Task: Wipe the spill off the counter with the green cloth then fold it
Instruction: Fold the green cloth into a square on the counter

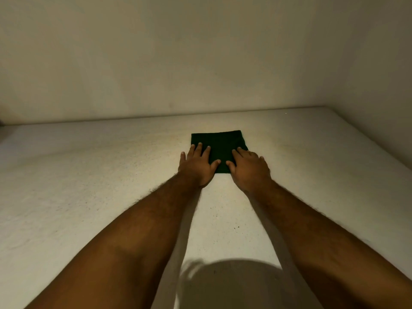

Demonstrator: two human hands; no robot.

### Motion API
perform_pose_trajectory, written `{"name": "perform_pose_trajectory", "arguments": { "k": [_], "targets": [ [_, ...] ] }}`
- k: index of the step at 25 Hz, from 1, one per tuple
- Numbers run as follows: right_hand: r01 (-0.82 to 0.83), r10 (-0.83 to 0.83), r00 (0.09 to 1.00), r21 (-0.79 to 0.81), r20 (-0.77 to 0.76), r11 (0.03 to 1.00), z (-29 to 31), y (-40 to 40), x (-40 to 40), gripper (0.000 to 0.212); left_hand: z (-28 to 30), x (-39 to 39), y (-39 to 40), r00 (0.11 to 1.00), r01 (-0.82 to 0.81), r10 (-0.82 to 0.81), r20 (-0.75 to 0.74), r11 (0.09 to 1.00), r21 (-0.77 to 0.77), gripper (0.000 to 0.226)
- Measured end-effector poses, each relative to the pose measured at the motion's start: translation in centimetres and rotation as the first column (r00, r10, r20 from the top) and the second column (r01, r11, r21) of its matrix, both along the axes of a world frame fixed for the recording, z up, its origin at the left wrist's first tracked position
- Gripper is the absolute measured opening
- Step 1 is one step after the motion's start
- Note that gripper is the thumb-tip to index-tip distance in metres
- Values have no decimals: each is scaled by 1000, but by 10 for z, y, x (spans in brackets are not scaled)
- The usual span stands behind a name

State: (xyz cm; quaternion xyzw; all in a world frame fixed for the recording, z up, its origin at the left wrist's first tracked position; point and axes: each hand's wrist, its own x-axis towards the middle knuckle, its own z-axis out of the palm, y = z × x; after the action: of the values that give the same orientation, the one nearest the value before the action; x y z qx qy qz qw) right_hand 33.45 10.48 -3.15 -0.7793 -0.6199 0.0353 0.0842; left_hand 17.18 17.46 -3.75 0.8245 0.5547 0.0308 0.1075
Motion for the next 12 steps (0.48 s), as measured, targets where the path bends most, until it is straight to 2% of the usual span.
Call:
{"name": "perform_pose_trajectory", "arguments": {
  "k": [3, 12],
  "targets": [
    [3, -3, 1000, -30, -1, 1000, 2, -6, -5, 61, -1, -7, -10, 1000, 5, -5, -1, 1000, 10, 77],
    [-11, 118, 955, -367, 271, 930, 36, -86, -64, 70, 6, -58, -97, 993, 18, -27, -114, 997, -78, 78]
  ]
}}
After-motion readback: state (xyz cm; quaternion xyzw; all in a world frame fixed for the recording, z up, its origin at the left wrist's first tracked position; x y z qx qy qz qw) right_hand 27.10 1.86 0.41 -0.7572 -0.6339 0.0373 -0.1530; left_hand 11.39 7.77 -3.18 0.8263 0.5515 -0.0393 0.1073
